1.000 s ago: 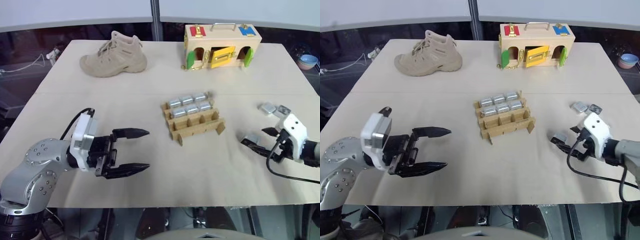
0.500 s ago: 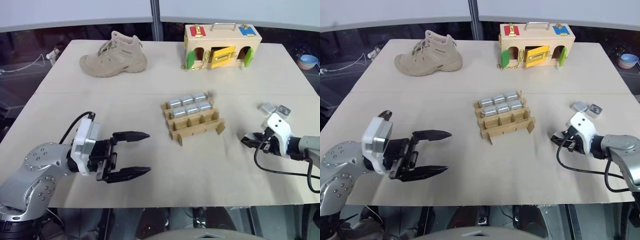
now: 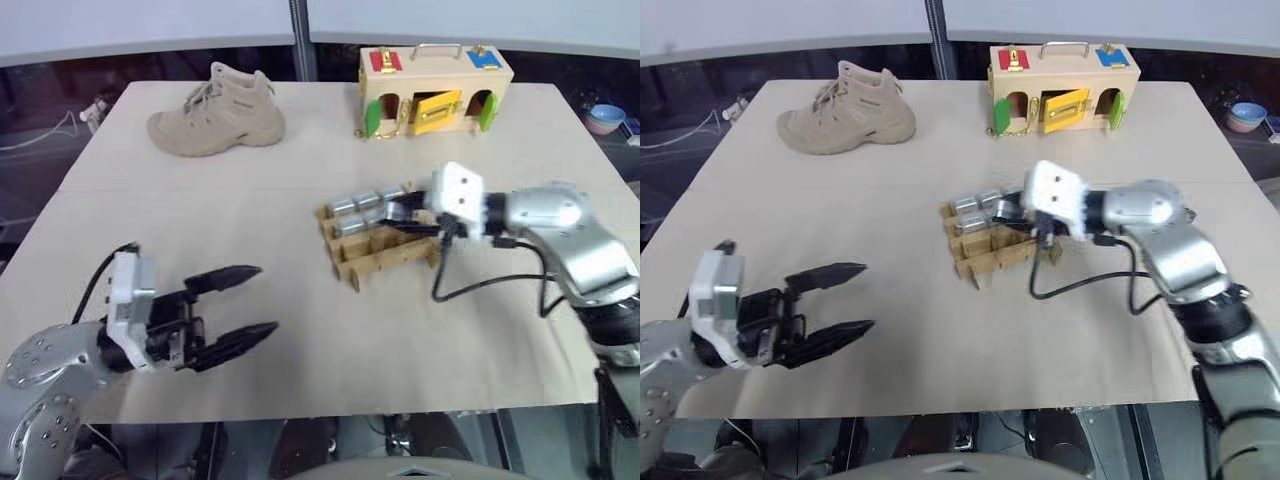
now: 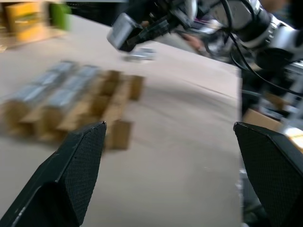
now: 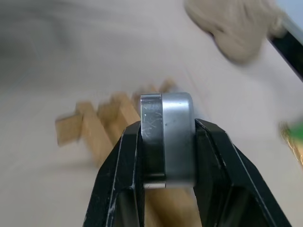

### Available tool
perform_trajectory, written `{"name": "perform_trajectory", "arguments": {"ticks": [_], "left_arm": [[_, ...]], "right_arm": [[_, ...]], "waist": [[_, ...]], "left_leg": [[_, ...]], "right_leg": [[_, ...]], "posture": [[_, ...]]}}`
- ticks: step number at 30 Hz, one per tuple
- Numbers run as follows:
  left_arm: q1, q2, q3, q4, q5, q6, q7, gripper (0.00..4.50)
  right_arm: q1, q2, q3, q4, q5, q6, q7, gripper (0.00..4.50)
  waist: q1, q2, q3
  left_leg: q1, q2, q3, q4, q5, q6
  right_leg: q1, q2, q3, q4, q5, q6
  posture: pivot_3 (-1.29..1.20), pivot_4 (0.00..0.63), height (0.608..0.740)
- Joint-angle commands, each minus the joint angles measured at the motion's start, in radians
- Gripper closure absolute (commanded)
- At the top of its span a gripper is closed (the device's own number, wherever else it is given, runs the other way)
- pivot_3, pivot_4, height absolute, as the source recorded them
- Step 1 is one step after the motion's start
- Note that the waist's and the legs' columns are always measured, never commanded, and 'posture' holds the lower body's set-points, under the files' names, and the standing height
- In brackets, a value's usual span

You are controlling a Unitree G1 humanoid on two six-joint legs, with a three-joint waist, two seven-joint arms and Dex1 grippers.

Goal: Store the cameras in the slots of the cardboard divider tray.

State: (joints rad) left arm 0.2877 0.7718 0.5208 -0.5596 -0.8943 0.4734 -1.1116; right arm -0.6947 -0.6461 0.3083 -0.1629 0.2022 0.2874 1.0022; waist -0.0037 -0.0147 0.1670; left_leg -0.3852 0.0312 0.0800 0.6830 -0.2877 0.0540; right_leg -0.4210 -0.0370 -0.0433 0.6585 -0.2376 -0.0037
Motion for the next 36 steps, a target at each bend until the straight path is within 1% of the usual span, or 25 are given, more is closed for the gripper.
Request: {"name": "perform_trajectory", "arguments": {"ticks": [1, 6, 12, 15, 23, 25, 28, 29, 30, 33, 34, 35, 36], "left_arm": [[0.044, -0.027, 0.061, -0.059, -0.015, -0.018, 0.047, 0.0], [0.143, -0.073, 0.101, -0.144, -0.02, -0.031, 0.088, 0.0], [0.186, -0.089, 0.106, -0.186, -0.028, -0.042, 0.117, 0.0], [0.194, -0.09, 0.104, -0.192, -0.029, -0.048, 0.125, 0.0], [0.213, -0.087, 0.107, -0.195, -0.028, -0.064, 0.123, 0.0], [0.216, -0.086, 0.11, -0.195, -0.03, -0.066, 0.124, 0.0], [0.213, -0.081, 0.111, -0.194, -0.033, -0.064, 0.126, 0.0], [0.21, -0.079, 0.109, -0.194, -0.034, -0.064, 0.127, 0.0], [0.206, -0.078, 0.108, -0.192, -0.034, -0.063, 0.128, 0.0], [0.194, -0.073, 0.102, -0.184, -0.032, -0.062, 0.128, 0.0], [0.182, -0.07, 0.094, -0.178, -0.031, -0.06, 0.13, 0.0], [0.17, -0.066, 0.084, -0.174, -0.028, -0.059, 0.13, 0.0], [0.156, -0.063, 0.073, -0.171, -0.028, -0.058, 0.132, 0.0]], "right_arm": [[-0.05, 0.06, 0.061, 0.104, -0.088, -0.2, 0.043, 3.71], [-0.076, 0.135, 0.107, 0.242, -0.151, -0.324, 0.065, 3.71], [-0.07, 0.141, 0.132, 0.357, -0.22, -0.478, 0.103, 3.71], [-0.071, 0.148, 0.139, 0.403, -0.238, -0.523, 0.117, 3.71], [-0.12, 0.218, 0.145, 0.54, -0.28, -0.583, 0.117, 3.71], [-0.123, 0.222, 0.147, 0.558, -0.273, -0.583, 0.15, 3.71], [-0.12, 0.209, 0.15, 0.545, -0.222, -0.512, 0.257, 3.71], [-0.118, 0.211, 0.142, 0.539, -0.212, -0.49, 0.264, 2.7], [-0.119, 0.213, 0.136, 0.532, -0.208, -0.478, 0.265, 2.41], [-0.121, 0.214, 0.113, 0.513, -0.222, -0.47, 0.228, 1.1], [-0.124, 0.216, 0.094, 0.491, -0.214, -0.437, 0.211, 0.52], [-0.124, 0.214, 0.076, 0.461, -0.202, -0.401, 0.202, 0.31], [-0.123, 0.212, 0.047, 0.418, -0.18, -0.355, 0.182, 0.31]], "waist": [[0.005, 0.0, 0.0], [-0.002, -0.001, 0.0], [-0.007, -0.001, 0.0], [-0.008, -0.001, 0.0], [-0.01, -0.001, 0.0], [-0.01, -0.001, 0.0], [-0.01, -0.001, 0.0], [-0.009, -0.001, 0.0], [-0.008, -0.001, 0.0], [-0.009, -0.001, 0.0], [-0.009, 0.0, 0.0], [-0.01, 0.0, 0.001], [-0.01, 0.0, 0.001]], "left_leg": [[-0.001, 0.0, 0.0, 0.0, 0.0, 0.001], [-0.003, -0.001, 0.0, 0.0, -0.001, 0.001], [-0.001, -0.001, 0.0, 0.0, -0.001, 0.001], [0.0, -0.001, 0.0, 0.0, -0.001, 0.001], [0.0, -0.001, 0.001, 0.0, -0.001, 0.001], [0.001, -0.001, 0.0, 0.0, 0.0, 0.001], [0.002, -0.001, 0.0, 0.0, -0.001, 0.001], [0.003, -0.001, 0.0, 0.0, -0.001, 0.001], [0.002, -0.001, 0.0, 0.0, -0.001, 0.001], [0.002, -0.001, 0.0, 0.0, -0.001, 0.001], [0.002, -0.001, 0.0, 0.0, -0.001, 0.001], [0.002, -0.001, 0.0, 0.0, -0.001, 0.0], [0.002, -0.001, 0.0, 0.0, -0.001, 0.0]], "right_leg": [[0.0, -0.001, 0.0, 0.0, 0.0, 0.0], [-0.002, -0.002, -0.002, -0.001, 0.0, 0.0], [-0.001, -0.003, -0.002, 0.001, -0.001, -0.002], [-0.001, -0.002, -0.001, 0.001, -0.001, -0.003], [-0.001, -0.002, -0.001, 0.002, -0.001, -0.002], [0.0, -0.002, -0.001, 0.002, -0.001, -0.002], [0.002, -0.003, -0.001, 0.002, -0.001, -0.004], [0.002, -0.003, -0.001, 0.002, -0.002, -0.004], [0.002, -0.003, -0.001, 0.002, -0.002, -0.004], [0.002, -0.003, -0.001, 0.002, -0.001, -0.004], [0.002, -0.003, -0.002, 0.002, -0.002, -0.004], [0.002, -0.003, -0.001, 0.002, -0.002, -0.004], [0.002, -0.003, -0.001, 0.002, -0.002, -0.004]], "posture": [[0.0, 0.15, 0.74], [0.0, 0.15, 0.74], [0.0, 0.15, 0.74], [0.0, 0.15, 0.74], [0.0, 0.15, 0.74], [0.0, 0.15, 0.74], [0.0, 0.15, 0.74], [0.0, 0.15, 0.74], [0.0, 0.15, 0.74], [0.0, 0.15, 0.74], [0.0, 0.15, 0.74], [0.0, 0.15, 0.74], [0.0, 0.15, 0.74]]}}
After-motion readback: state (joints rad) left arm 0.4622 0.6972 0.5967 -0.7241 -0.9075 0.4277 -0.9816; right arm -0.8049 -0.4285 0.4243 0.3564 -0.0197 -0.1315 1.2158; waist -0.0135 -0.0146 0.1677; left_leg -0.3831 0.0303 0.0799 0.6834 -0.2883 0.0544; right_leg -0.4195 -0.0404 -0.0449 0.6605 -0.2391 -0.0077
